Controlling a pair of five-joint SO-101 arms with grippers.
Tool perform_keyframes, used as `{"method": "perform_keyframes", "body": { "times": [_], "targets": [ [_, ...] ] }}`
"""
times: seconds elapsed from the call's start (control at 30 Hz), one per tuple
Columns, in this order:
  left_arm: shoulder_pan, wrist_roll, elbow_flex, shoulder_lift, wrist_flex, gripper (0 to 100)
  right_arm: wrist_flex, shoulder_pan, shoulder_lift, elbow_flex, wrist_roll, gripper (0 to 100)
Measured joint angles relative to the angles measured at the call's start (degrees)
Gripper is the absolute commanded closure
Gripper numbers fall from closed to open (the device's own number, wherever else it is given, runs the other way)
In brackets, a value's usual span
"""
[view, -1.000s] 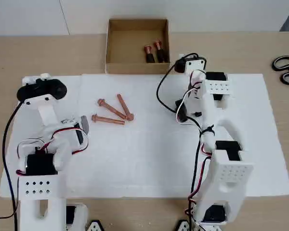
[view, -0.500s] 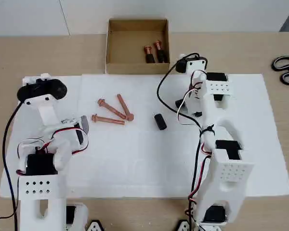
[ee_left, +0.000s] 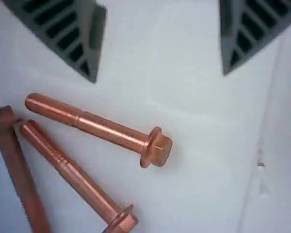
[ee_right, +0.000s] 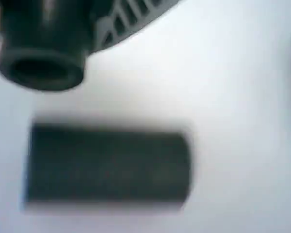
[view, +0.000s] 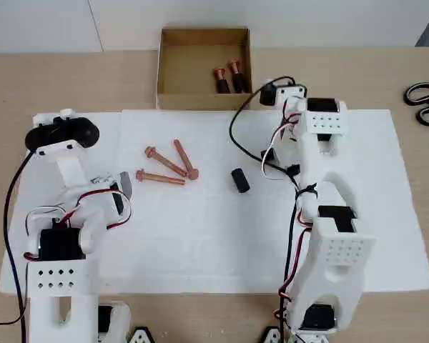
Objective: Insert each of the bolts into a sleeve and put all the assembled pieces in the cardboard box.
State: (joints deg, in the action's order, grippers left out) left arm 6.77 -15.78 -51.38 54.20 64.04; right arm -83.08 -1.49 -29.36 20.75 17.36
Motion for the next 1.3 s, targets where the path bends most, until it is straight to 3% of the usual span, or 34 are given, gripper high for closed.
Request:
{"method": "perform_keyframes", "body": {
  "times": [0.3,0.5,0.83,1.07,1.3],
  "targets": [
    [0.0,0.0,0.0,0.0,0.0,84,-11.6,0.1,9.8,3.4,-0.4,99.5],
    [0.0,0.0,0.0,0.0,0.5,84,-12.7,-0.7,14.4,3.4,-2.8,99.5],
    [-0.4,0.1,1.5,-1.0,2.9,84,-13.0,-8.1,25.2,3.4,-3.1,99.5],
    [-0.4,0.0,11.0,-17.6,4.3,84,-13.0,-8.1,25.4,3.4,-3.1,99.5],
    [-0.9,-0.3,31.1,-42.1,13.0,84,-13.1,-8.4,25.4,3.4,-3.1,99.5]
  ]
}}
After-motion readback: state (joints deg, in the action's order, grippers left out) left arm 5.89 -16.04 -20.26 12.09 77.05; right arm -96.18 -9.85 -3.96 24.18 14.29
